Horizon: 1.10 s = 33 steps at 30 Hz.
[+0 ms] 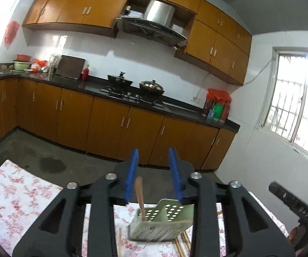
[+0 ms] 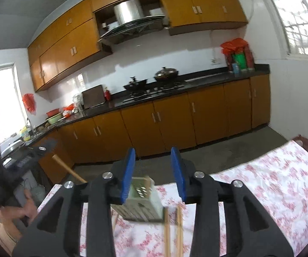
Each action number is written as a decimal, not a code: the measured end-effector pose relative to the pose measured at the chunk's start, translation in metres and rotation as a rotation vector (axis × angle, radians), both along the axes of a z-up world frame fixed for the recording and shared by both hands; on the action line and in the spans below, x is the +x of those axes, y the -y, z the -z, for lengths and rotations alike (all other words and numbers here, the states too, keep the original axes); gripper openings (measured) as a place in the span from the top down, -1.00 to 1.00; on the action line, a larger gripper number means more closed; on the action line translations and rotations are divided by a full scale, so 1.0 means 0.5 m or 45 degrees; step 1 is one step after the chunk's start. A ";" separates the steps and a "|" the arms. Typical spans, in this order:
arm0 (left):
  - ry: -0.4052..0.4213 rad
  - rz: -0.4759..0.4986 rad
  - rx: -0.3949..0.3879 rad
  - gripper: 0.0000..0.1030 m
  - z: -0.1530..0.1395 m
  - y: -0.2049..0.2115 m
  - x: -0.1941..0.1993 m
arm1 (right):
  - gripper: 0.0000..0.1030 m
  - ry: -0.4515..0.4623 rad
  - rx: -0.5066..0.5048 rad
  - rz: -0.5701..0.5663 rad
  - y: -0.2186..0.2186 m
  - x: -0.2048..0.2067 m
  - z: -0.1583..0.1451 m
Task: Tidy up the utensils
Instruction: 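Lower both chopsticks into the green holder and open both tools, then move both tools back to the table and close each on another chopstick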
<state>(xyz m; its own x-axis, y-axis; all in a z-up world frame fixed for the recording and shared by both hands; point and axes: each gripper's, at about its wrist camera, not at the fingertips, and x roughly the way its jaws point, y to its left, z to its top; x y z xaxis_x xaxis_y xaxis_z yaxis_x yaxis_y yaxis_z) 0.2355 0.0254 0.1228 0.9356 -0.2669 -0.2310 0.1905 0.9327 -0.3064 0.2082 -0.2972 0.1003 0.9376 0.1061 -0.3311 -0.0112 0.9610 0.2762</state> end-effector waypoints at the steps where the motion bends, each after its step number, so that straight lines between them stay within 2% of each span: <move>1: -0.011 -0.010 0.000 0.34 0.000 -0.012 -0.010 | 0.30 -0.032 -0.001 0.020 0.010 -0.007 0.016; 4: -0.075 -0.060 0.030 0.34 0.020 -0.044 -0.042 | 0.32 -0.228 -0.011 0.023 0.027 -0.010 0.109; 6: -0.133 -0.089 0.061 0.34 0.048 -0.063 -0.061 | 0.72 -0.418 -0.039 -0.026 0.017 0.003 0.199; 8: -0.232 -0.126 0.149 0.34 0.107 -0.078 -0.081 | 0.79 -0.581 -0.063 -0.090 -0.002 0.009 0.292; 11: -0.367 -0.123 0.237 0.34 0.192 -0.085 -0.094 | 0.84 -0.702 -0.063 -0.135 -0.026 0.006 0.378; 13: -0.480 -0.097 0.255 0.34 0.252 -0.089 -0.101 | 0.85 -0.747 -0.051 -0.154 -0.040 0.005 0.413; 16: -0.593 -0.081 0.240 0.34 0.308 -0.092 -0.105 | 0.86 -0.742 -0.103 -0.146 -0.057 0.003 0.429; 19: -0.660 -0.065 0.221 0.35 0.346 -0.089 -0.102 | 0.87 -0.748 -0.103 -0.133 -0.055 0.010 0.425; 23: -0.698 -0.028 0.218 0.35 0.385 -0.069 -0.107 | 0.80 -0.756 -0.105 -0.148 -0.056 0.007 0.433; 27: -0.743 0.016 0.230 0.36 0.413 -0.042 -0.103 | 0.83 -0.749 -0.199 -0.131 -0.069 0.011 0.436; 33: -0.801 0.059 0.253 0.49 0.443 -0.017 -0.107 | 0.84 -0.742 -0.151 -0.072 -0.038 0.009 0.438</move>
<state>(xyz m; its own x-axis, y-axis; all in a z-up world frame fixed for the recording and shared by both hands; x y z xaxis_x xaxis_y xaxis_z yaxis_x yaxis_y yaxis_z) 0.1819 0.0340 -0.0988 0.5949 -0.1997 -0.7786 0.0729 0.9781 -0.1951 0.2126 -0.2784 -0.1186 0.5921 0.0811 -0.8018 0.0581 0.9880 0.1428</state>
